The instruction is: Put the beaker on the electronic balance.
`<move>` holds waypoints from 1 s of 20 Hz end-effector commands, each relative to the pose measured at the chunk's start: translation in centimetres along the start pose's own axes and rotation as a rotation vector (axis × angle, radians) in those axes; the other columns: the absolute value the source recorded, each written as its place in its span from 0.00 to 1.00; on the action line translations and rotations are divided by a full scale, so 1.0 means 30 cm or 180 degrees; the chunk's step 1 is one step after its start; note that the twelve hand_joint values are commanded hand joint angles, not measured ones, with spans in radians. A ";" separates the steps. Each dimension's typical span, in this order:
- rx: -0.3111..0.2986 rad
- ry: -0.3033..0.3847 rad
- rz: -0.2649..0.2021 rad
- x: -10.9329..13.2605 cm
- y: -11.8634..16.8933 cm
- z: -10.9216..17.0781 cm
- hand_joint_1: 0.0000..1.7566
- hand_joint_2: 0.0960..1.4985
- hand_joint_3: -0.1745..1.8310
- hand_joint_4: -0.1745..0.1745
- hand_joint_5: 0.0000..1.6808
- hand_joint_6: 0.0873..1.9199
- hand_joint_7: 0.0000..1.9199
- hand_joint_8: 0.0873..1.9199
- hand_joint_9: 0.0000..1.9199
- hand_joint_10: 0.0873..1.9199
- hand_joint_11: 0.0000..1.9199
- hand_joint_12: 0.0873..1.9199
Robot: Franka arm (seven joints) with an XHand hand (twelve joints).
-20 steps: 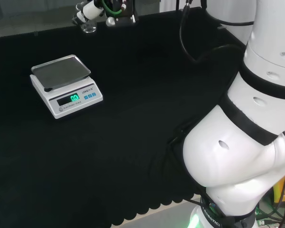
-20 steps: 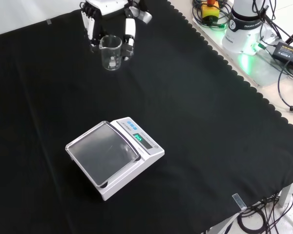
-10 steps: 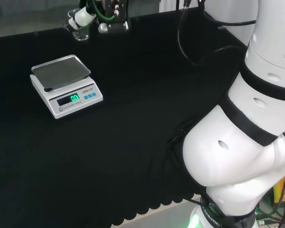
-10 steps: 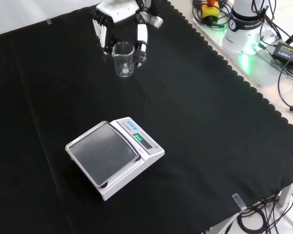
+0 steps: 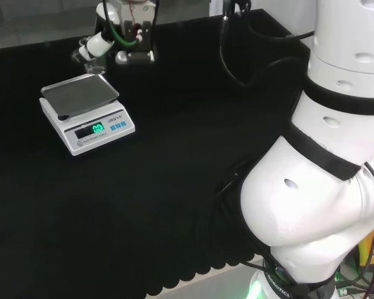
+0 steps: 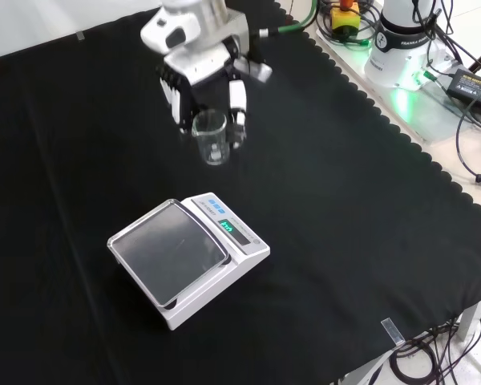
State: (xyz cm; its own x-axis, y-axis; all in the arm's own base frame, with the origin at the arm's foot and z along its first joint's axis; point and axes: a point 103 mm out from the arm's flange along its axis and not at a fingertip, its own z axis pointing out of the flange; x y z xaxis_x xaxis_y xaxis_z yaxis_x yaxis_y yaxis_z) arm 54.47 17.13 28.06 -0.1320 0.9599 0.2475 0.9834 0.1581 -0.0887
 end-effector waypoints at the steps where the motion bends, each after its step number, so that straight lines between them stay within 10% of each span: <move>1: -0.0021 0.0007 -0.0045 0.128 0.094 0.110 0.69 0.37 0.44 0.00 0.80 0.26 0.86 0.27 0.95 0.18 0.79 0.34; 20: -0.0053 -0.0058 -0.0131 0.129 0.392 0.302 0.69 0.36 0.44 0.00 0.80 0.26 0.87 0.27 0.95 0.19 0.79 0.34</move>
State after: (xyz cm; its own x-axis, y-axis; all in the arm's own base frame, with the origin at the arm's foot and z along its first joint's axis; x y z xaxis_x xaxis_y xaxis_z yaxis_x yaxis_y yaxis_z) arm 62.43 25.47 20.91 -0.1800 0.9563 0.2306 0.9783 0.1986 -0.0597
